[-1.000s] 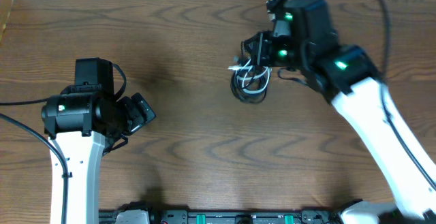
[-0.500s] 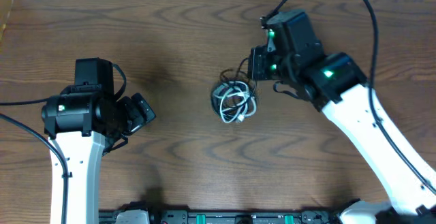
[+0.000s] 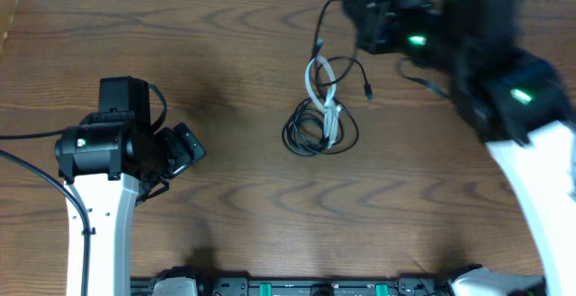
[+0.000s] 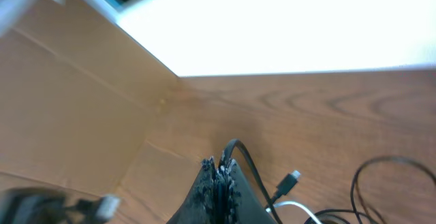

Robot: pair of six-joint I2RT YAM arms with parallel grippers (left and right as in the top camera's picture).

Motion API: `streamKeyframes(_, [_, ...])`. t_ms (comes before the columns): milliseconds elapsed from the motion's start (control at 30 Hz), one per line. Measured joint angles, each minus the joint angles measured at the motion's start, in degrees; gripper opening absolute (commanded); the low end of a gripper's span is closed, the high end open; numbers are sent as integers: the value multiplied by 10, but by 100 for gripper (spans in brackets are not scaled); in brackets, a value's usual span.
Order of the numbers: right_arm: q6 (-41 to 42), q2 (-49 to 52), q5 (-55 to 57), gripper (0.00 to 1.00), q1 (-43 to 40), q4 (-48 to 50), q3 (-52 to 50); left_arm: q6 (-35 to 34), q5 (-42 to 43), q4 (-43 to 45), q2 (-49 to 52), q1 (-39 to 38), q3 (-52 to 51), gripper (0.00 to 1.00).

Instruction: Untangle cables

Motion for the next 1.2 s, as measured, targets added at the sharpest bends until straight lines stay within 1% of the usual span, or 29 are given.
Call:
streamKeyframes(100, [-9, -35, 11, 1, 7, -55, 14, 0, 0, 0, 0, 0, 0, 99])
streamKeyframes(200, [-12, -37, 60, 2, 23, -112, 13, 0, 0, 0, 0, 0, 0, 99])
streamKeyframes(300, [-3, -1, 111, 1, 36, -127, -6, 0, 0, 0, 0, 0, 0, 99])
streamKeyframes(400, [9, 55, 119, 1, 49, -122, -29, 0, 0, 0, 0, 0, 0, 99])
streamKeyframes(467, [3, 92, 89, 1, 55, -95, -39, 0, 0, 0, 0, 0, 0, 99])
streamKeyframes(533, [-14, 116, 33, 1, 55, -53, -47, 0, 0, 0, 0, 0, 0, 99])
streamKeyframes(667, [-34, 118, -76, 2, 48, 18, -39, 0, 0, 0, 0, 0, 0, 99])
streamKeyframes(767, [-36, 111, -121, 1, 28, 15, 6, 0, 0, 0, 0, 0, 0, 99])
streamKeyframes(833, [-33, 103, -121, 2, 7, -16, 46, 0, 0, 0, 0, 0, 0, 99])
streamKeyframes(900, [-29, 88, -87, 2, -14, -64, 78, 0, 0, 0, 0, 0, 0, 99])
streamKeyframes(967, [-27, 68, -24, 2, -26, -111, 94, 0, 0, 0, 0, 0, 0, 99])
streamKeyframes(1100, [-24, 53, 101, 1, -13, -211, 98, 0, 0, 0, 0, 0, 0, 99])
streamKeyframes(1200, [-24, 69, 154, 1, 3, -250, 76, 0, 0, 0, 0, 0, 0, 99])
